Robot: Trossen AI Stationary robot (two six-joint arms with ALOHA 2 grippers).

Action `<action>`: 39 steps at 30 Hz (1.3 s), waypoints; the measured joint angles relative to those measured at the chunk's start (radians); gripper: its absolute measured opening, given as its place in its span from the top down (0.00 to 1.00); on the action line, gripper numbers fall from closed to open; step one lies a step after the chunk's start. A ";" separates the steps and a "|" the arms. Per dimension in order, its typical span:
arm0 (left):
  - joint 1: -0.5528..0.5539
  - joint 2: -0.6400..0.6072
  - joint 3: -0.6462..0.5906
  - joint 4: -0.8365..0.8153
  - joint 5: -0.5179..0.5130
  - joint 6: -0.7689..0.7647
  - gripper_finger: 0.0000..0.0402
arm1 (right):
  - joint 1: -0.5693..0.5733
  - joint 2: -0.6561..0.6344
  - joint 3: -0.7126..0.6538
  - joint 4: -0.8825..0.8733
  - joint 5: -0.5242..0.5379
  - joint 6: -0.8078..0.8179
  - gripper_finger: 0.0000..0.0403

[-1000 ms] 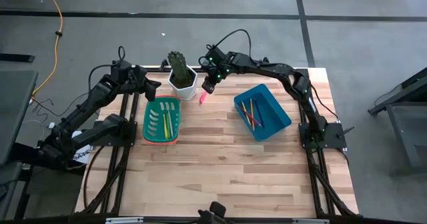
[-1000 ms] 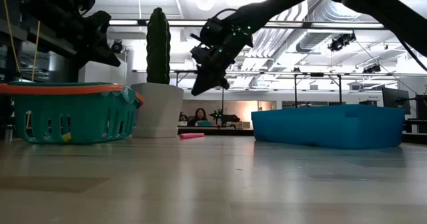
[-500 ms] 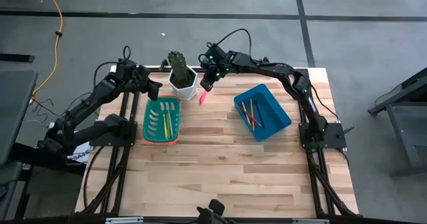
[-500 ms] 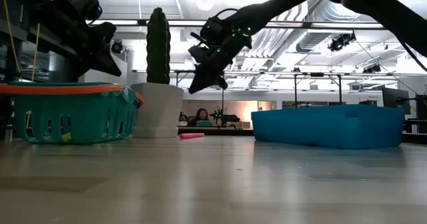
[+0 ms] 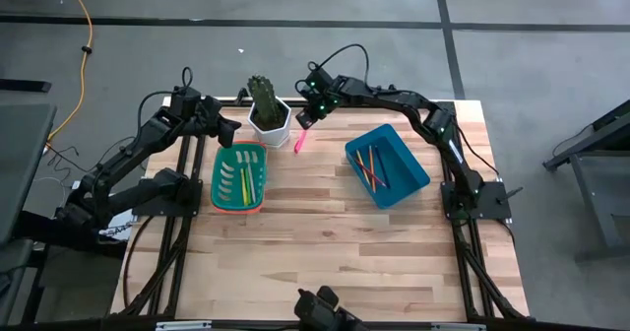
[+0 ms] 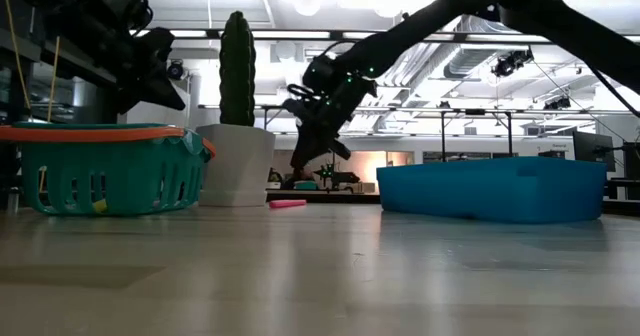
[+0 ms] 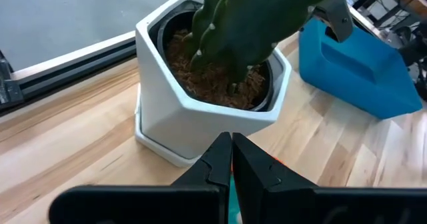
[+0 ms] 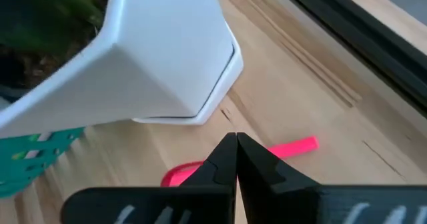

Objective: Sort pens & pencils
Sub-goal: Adjust the potted plant on the table

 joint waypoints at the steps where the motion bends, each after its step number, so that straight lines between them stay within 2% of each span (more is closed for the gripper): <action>1: 0.000 -0.002 0.000 -0.001 0.000 -0.004 0.99 | 0.000 0.000 0.000 0.002 0.000 0.005 1.00; 8: 0.000 -0.002 0.000 -0.001 0.003 -0.014 0.99 | 0.000 0.005 0.000 0.015 0.026 0.057 1.00; 18: 0.000 -0.002 0.000 -0.001 0.010 -0.014 0.99 | -0.018 0.018 0.000 0.090 -0.023 0.188 1.00; 39: 0.000 -0.002 0.000 -0.001 0.019 -0.005 0.99 | -0.018 0.018 0.000 -0.015 -0.041 0.216 1.00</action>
